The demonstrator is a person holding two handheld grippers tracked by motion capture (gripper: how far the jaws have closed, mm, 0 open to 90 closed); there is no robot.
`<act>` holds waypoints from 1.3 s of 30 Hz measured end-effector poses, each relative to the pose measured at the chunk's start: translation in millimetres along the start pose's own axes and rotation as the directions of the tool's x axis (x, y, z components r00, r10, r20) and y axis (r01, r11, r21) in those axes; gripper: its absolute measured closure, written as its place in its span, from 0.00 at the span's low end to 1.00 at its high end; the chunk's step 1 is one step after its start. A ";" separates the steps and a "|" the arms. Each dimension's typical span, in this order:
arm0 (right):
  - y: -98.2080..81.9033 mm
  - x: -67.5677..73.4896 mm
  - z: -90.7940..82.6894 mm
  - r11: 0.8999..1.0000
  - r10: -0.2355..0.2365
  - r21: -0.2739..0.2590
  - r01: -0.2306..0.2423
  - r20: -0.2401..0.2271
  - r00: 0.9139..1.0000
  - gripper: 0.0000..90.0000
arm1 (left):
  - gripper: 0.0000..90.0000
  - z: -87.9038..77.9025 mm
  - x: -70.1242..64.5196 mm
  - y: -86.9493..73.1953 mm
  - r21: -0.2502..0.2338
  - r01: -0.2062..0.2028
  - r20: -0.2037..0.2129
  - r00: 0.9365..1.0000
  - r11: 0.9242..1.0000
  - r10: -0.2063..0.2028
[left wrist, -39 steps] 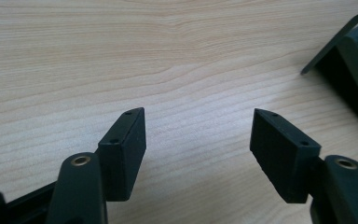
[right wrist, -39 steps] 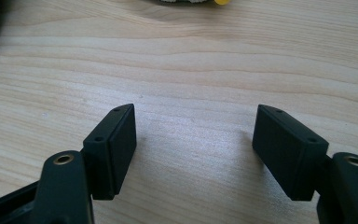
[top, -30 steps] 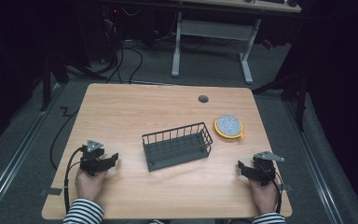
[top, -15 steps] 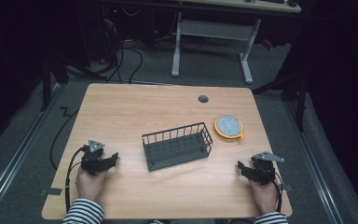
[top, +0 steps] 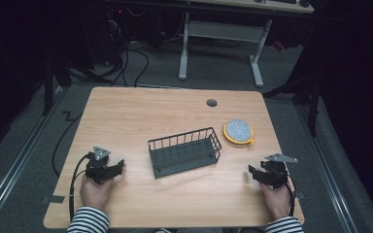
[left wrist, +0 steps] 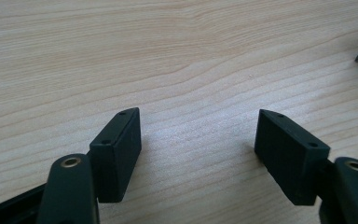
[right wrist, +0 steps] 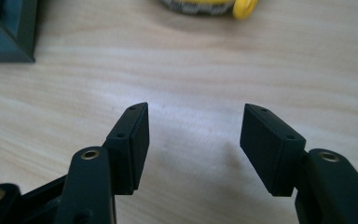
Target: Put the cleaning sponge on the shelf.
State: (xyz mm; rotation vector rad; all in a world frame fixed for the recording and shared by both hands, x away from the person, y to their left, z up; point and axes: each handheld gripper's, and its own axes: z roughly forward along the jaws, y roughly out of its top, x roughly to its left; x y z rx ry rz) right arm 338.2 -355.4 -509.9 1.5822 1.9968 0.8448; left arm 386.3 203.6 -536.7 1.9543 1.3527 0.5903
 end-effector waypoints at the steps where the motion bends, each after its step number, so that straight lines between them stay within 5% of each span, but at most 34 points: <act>1: 3.0 -1.0 -1.4 1.000 0.003 -0.005 -0.003 -0.003 1.000 0.47 | 0.36 0.0 0.0 0.0 0.000 0.000 0.000 1.000 1.000 0.000; 11: 48.0 -0.7 -10.1 0.999 -0.038 -0.036 0.038 0.009 0.999 0.48 | 0.36 0.0 0.0 0.0 0.000 0.000 0.000 1.000 1.000 0.000; 17: 69.0 -7.2 -5.1 0.999 -0.016 -0.048 0.016 0.004 1.000 0.49 | 0.36 0.0 -0.1 0.0 0.000 0.000 0.000 1.000 1.000 0.000; 32: 121.6 -24.5 32.8 0.998 0.035 0.047 -0.036 0.040 0.999 0.47 | 0.36 0.0 0.1 0.0 0.000 0.002 0.000 1.000 1.000 -0.002; 39: 130.3 -32.1 63.6 0.988 0.124 0.086 -0.127 0.036 0.992 0.47 | 0.35 -0.1 0.0 0.0 0.000 0.002 0.000 1.000 1.000 -0.002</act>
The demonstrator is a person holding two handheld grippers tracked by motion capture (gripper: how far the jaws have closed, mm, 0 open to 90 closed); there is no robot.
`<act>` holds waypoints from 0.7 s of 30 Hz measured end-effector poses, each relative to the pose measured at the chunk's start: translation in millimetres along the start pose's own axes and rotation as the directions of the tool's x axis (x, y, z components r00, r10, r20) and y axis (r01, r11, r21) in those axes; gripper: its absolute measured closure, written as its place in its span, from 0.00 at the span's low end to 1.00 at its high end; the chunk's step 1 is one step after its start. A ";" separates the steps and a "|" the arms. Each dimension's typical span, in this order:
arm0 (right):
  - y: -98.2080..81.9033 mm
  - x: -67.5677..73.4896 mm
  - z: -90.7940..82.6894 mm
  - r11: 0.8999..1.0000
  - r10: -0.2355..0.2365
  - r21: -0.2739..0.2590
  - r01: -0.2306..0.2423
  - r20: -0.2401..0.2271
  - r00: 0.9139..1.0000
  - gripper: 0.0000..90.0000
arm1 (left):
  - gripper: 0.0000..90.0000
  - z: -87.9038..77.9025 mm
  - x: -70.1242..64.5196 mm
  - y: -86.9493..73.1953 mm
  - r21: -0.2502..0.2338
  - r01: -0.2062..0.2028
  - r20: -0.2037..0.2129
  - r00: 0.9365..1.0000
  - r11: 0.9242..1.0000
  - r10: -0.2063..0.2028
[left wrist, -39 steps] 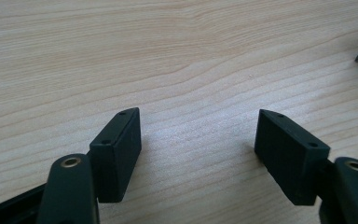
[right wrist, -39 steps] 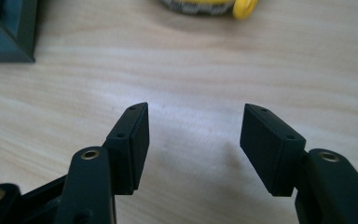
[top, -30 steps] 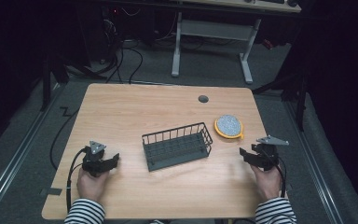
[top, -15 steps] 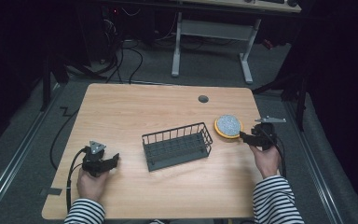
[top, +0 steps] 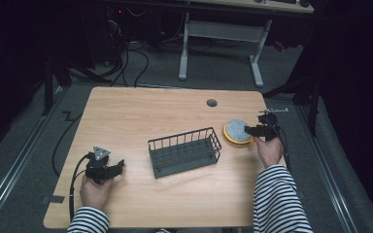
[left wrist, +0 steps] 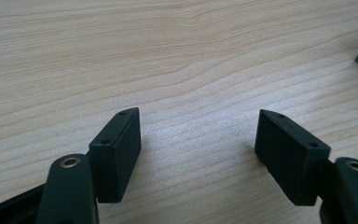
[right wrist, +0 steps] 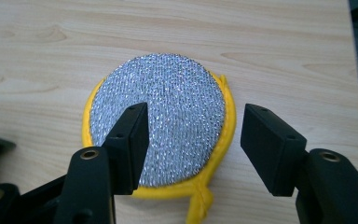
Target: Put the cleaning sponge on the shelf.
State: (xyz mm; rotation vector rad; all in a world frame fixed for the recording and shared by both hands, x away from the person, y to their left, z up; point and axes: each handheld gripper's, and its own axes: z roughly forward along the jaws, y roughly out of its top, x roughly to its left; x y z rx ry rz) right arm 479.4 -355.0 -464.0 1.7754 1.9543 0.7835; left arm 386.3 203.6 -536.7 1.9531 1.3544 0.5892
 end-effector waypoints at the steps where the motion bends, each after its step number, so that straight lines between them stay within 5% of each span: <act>1: -0.3 -1.3 3.9 1.000 0.012 0.008 -0.013 0.003 1.000 0.47 | 0.35 0.0 0.0 0.0 0.000 0.000 0.000 1.000 1.000 0.000; 12: -4.2 -7.8 28.3 0.993 0.080 0.082 -0.080 0.000 0.997 0.48 | 0.35 0.0 0.0 0.0 0.000 -0.001 0.000 1.000 1.000 0.001; 16: -7.3 -12.4 37.2 0.986 0.138 0.096 -0.133 -0.054 0.989 0.48 | 0.35 0.0 -0.1 0.0 0.000 -0.001 0.000 1.000 1.000 0.001; 21: -8.4 -11.3 40.5 0.985 0.143 0.115 -0.132 -0.095 0.985 0.58 | 0.35 0.0 -0.3 0.0 0.001 -0.002 0.000 1.000 1.000 0.002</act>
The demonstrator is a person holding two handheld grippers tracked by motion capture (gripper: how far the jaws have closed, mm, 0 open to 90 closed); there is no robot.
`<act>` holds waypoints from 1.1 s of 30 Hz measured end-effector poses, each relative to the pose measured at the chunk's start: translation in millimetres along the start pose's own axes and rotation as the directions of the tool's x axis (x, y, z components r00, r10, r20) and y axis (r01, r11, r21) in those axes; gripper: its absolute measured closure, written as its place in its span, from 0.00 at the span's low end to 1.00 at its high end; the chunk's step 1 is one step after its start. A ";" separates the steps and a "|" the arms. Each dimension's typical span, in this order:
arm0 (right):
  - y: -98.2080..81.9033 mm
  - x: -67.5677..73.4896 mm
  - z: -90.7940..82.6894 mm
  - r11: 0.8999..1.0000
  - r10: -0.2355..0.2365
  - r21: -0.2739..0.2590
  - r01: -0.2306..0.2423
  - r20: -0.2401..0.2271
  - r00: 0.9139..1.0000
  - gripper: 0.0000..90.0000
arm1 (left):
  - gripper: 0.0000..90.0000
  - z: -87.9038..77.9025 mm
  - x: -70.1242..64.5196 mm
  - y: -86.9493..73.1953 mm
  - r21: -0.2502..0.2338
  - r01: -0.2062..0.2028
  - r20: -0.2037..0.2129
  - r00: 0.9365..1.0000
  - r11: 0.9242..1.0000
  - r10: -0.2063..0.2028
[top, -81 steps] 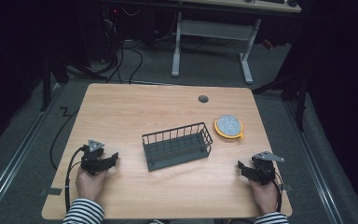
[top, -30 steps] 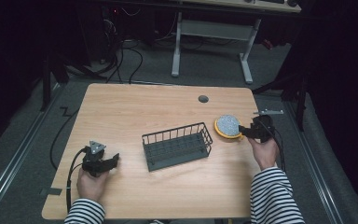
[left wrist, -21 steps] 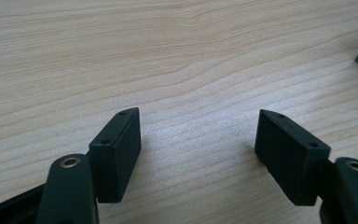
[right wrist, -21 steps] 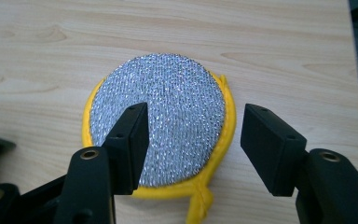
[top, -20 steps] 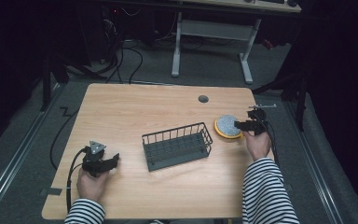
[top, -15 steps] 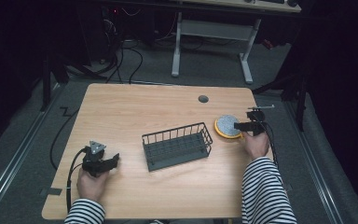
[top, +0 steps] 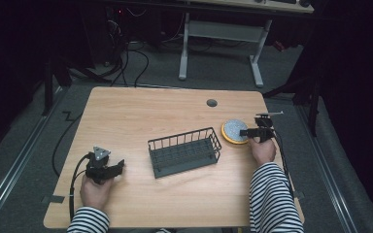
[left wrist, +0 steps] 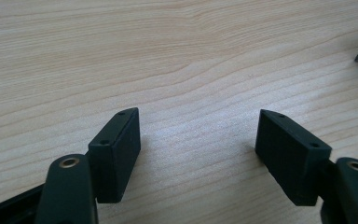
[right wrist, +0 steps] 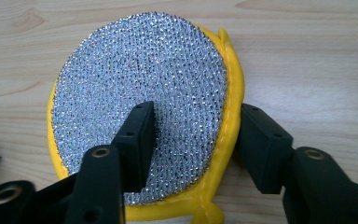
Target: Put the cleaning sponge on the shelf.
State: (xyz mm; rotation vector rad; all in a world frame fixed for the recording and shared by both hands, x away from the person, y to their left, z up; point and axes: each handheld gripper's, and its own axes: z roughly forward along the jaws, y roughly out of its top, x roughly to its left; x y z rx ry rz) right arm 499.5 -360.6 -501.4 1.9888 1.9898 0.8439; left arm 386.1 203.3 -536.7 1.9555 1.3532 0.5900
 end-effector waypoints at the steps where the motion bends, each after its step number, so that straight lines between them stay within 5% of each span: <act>1: 0.1 -0.1 0.0 1.000 0.004 0.008 -0.004 -0.010 1.000 0.61 | 0.35 0.0 0.0 0.0 0.001 -0.001 0.000 1.000 1.000 0.001; 10: -1.6 3.7 -2.9 0.998 -0.045 0.035 0.048 -0.075 0.996 0.87 | 0.34 0.1 -0.3 0.1 0.001 0.000 -0.001 1.000 1.000 0.000; 21: 0.0 11.8 -16.8 0.995 -0.096 -0.003 0.096 -0.068 0.993 0.89 | 0.34 0.1 -0.4 0.1 0.001 -0.001 0.000 1.000 1.000 0.001; 33: 2.3 12.7 -52.8 0.986 -0.152 -0.083 0.146 -0.075 0.985 0.89 | 0.34 0.1 -0.3 0.1 0.002 -0.001 0.002 1.000 1.000 0.001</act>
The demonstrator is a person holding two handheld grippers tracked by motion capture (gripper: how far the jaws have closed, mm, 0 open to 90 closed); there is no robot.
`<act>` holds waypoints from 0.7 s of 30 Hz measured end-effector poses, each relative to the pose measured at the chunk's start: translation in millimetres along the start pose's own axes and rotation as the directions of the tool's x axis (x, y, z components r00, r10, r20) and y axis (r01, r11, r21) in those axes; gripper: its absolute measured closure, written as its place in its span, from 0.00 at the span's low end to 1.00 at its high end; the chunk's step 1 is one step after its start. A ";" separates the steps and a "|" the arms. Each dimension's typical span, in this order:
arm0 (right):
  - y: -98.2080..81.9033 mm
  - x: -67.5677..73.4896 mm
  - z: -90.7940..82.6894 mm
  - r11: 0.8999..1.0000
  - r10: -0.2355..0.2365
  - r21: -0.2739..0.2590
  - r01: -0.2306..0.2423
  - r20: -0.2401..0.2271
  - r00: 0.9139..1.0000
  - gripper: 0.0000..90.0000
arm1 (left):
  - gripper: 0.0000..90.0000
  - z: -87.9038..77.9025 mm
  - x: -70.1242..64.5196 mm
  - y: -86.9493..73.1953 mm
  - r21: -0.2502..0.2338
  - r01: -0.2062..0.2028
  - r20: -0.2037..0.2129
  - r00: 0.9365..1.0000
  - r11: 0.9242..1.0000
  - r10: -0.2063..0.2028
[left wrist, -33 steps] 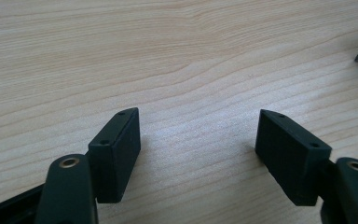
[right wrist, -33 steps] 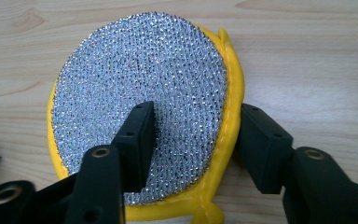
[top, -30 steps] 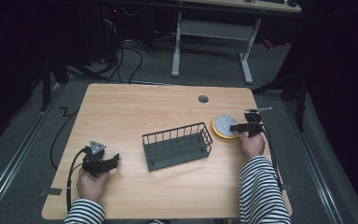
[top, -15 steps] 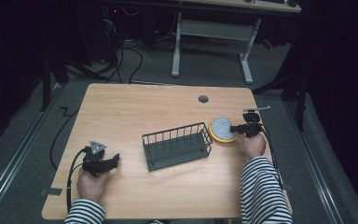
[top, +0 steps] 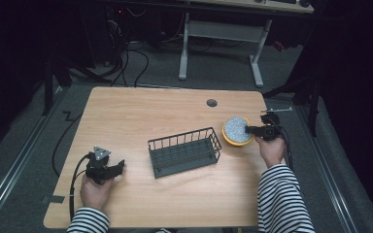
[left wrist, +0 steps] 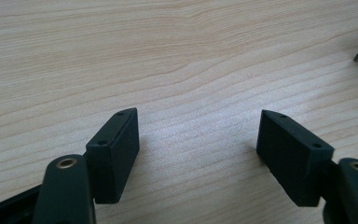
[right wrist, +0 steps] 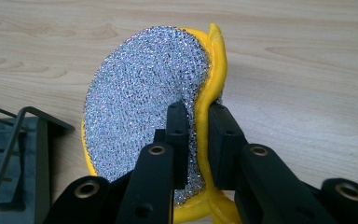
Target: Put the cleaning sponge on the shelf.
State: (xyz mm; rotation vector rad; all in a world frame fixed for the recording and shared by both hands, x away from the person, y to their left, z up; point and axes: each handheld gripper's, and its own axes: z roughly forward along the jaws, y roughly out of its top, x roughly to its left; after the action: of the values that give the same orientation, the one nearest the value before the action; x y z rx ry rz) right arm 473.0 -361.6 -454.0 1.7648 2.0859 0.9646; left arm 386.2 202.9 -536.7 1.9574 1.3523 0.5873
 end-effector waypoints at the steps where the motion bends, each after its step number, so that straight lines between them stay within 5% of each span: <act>1: 0.0 -0.4 -2.3 1.000 -0.002 -0.007 0.002 -0.002 1.000 0.89 | 0.34 0.0 0.0 0.0 0.000 0.000 0.000 1.000 1.000 0.000; 10: 1.7 3.5 -20.5 0.998 -0.023 -0.053 0.022 -0.021 1.000 0.89 | 0.33 0.0 0.0 0.0 0.000 -0.001 0.001 1.000 1.000 0.001; 21: 15.0 26.9 -50.5 0.987 -0.115 -0.121 0.108 -0.052 0.992 0.89 | 0.33 0.0 0.0 0.0 0.000 -0.001 0.002 1.000 1.000 0.001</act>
State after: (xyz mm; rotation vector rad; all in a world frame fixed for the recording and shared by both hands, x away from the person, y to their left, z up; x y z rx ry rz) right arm 449.3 -351.9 -400.7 1.5633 2.0909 1.0958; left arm 386.2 203.0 -536.7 1.9589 1.3500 0.5858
